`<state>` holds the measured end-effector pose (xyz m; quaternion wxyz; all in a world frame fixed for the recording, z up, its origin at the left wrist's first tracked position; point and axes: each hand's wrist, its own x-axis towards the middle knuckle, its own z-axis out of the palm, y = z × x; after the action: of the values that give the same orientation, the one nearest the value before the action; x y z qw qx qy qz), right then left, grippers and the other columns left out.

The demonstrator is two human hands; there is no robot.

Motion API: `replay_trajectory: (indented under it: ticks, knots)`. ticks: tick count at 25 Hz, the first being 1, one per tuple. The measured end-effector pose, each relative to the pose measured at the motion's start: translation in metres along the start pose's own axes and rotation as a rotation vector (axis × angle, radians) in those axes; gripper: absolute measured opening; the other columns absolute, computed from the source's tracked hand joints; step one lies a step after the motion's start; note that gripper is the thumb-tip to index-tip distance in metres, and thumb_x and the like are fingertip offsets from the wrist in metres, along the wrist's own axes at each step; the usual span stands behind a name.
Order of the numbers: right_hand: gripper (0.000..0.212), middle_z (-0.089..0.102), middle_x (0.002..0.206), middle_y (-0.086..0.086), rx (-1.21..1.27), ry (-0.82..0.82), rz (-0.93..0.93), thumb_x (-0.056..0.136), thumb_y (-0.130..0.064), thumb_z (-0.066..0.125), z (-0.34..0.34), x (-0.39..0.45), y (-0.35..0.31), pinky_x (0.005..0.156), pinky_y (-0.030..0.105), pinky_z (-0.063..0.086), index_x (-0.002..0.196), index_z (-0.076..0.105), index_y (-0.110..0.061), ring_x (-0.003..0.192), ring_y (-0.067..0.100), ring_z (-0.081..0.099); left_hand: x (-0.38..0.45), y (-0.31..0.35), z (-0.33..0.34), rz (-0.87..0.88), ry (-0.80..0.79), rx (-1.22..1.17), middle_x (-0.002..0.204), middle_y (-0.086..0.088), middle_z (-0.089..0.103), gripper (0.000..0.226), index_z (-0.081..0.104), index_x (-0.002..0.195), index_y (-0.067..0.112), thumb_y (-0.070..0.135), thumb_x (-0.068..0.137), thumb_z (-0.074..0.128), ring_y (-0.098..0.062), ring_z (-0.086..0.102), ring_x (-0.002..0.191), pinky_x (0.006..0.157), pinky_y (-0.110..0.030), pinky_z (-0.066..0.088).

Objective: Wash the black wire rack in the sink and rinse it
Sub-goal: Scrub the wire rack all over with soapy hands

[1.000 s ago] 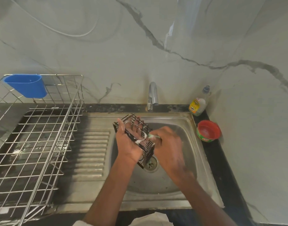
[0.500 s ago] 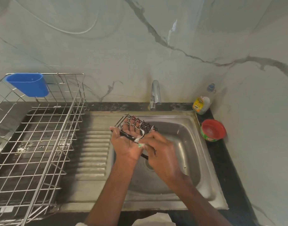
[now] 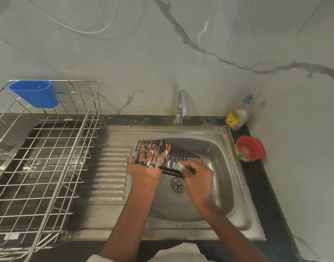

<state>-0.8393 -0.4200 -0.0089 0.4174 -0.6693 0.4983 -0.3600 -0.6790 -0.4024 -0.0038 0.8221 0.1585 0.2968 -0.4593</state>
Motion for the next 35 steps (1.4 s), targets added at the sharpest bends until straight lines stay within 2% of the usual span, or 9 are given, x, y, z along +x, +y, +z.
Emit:
replay_trajectory:
  ticks: [3, 10, 15, 20, 23, 26, 31, 33, 35]
  knots:
    - [0.024, 0.072, 0.091, -0.021, -0.036, 0.033, 0.023, 0.087, 0.002, 0.077, 0.003, -0.004, 0.003, 0.080, 0.027, 0.060, 0.094, 0.082, -0.021, 0.088, -0.005, 0.069, 0.002, 0.000, 0.003, 0.011, 0.046, -0.024, 0.142, -0.025, 0.062, 0.060, 0.060, 0.136, 0.004, 0.050, 0.111, 0.032, -0.045, 0.064, 0.124, 0.092, -0.083, 0.045]
    - [0.023, 0.074, 0.100, -0.003, -0.121, -0.063, -0.452, 0.086, 0.009, 0.074, 0.026, -0.006, -0.010, 0.083, 0.019, 0.057, 0.095, 0.081, -0.011, 0.093, 0.009, 0.070, -0.003, 0.009, 0.004, 0.014, 0.073, -0.117, 0.151, -0.026, 0.052, 0.055, 0.051, 0.141, 0.001, 0.043, 0.112, 0.030, -0.045, 0.052, 0.138, 0.087, -0.085, 0.039]
    - [0.029, 0.076, 0.093, -0.005, -0.198, 0.059, -0.097, 0.086, 0.012, 0.074, -0.005, -0.004, 0.035, 0.074, 0.001, 0.048, 0.094, 0.081, -0.014, 0.085, 0.007, 0.072, -0.008, 0.005, 0.007, 0.047, 0.080, -0.074, 0.140, -0.024, 0.057, 0.045, 0.058, 0.118, 0.002, 0.037, 0.109, 0.032, -0.043, 0.061, 0.118, 0.078, -0.085, 0.046]
    - [0.021, 0.077, 0.097, -0.001, -0.022, -0.043, -0.360, 0.087, 0.008, 0.073, 0.031, -0.010, -0.025, 0.083, 0.020, 0.058, 0.094, 0.082, -0.010, 0.090, 0.004, 0.071, 0.004, 0.006, -0.006, 0.008, 0.129, -0.020, 0.139, -0.020, 0.056, 0.034, 0.054, 0.096, 0.006, 0.037, 0.105, 0.040, -0.041, 0.057, 0.133, 0.076, -0.071, 0.058]
    - [0.024, 0.075, 0.098, 0.005, -0.029, -0.069, -0.546, 0.086, 0.014, 0.070, 0.032, -0.006, -0.025, 0.083, 0.022, 0.059, 0.095, 0.081, -0.005, 0.091, 0.012, 0.072, -0.002, 0.007, -0.004, 0.018, 0.159, -0.037, 0.141, -0.023, 0.056, 0.038, 0.058, 0.112, 0.001, 0.034, 0.108, 0.039, -0.041, 0.059, 0.126, 0.076, -0.064, 0.052]
    - [0.030, 0.075, 0.098, -0.002, -0.152, -0.015, -0.371, 0.085, 0.015, 0.072, 0.010, -0.007, 0.025, 0.078, 0.016, 0.059, 0.096, 0.081, -0.011, 0.089, 0.005, 0.071, -0.002, 0.012, 0.002, 0.028, 0.104, -0.089, 0.143, -0.028, 0.053, 0.056, 0.054, 0.130, -0.003, 0.044, 0.113, 0.029, -0.047, 0.053, 0.136, 0.085, -0.084, 0.042]
    - [0.027, 0.078, 0.096, -0.006, -0.222, 0.158, 0.181, 0.088, 0.006, 0.074, -0.006, 0.013, 0.052, 0.078, 0.029, 0.062, 0.095, 0.082, -0.019, 0.088, 0.009, 0.073, -0.004, 0.006, 0.008, 0.056, 0.105, -0.094, 0.138, -0.029, 0.058, 0.053, 0.055, 0.134, 0.000, 0.043, 0.112, 0.032, -0.048, 0.061, 0.120, 0.081, -0.086, 0.044]
    - [0.023, 0.077, 0.096, -0.009, -0.114, 0.090, 0.109, 0.089, 0.003, 0.075, 0.006, 0.005, 0.017, 0.075, 0.012, 0.055, 0.096, 0.082, -0.018, 0.087, 0.000, 0.071, -0.006, 0.004, 0.009, 0.059, 0.110, -0.073, 0.138, -0.028, 0.058, 0.052, 0.056, 0.134, 0.000, 0.040, 0.111, 0.033, -0.047, 0.061, 0.119, 0.082, -0.085, 0.044]
    - [0.023, 0.077, 0.096, -0.008, -0.010, -0.020, -0.147, 0.087, 0.006, 0.076, 0.020, -0.010, -0.023, 0.078, 0.012, 0.054, 0.096, 0.083, -0.014, 0.089, -0.001, 0.071, -0.008, 0.005, 0.008, 0.062, 0.122, -0.045, 0.136, -0.023, 0.059, 0.046, 0.060, 0.122, -0.001, 0.036, 0.110, 0.035, -0.043, 0.062, 0.116, 0.072, -0.078, 0.051]
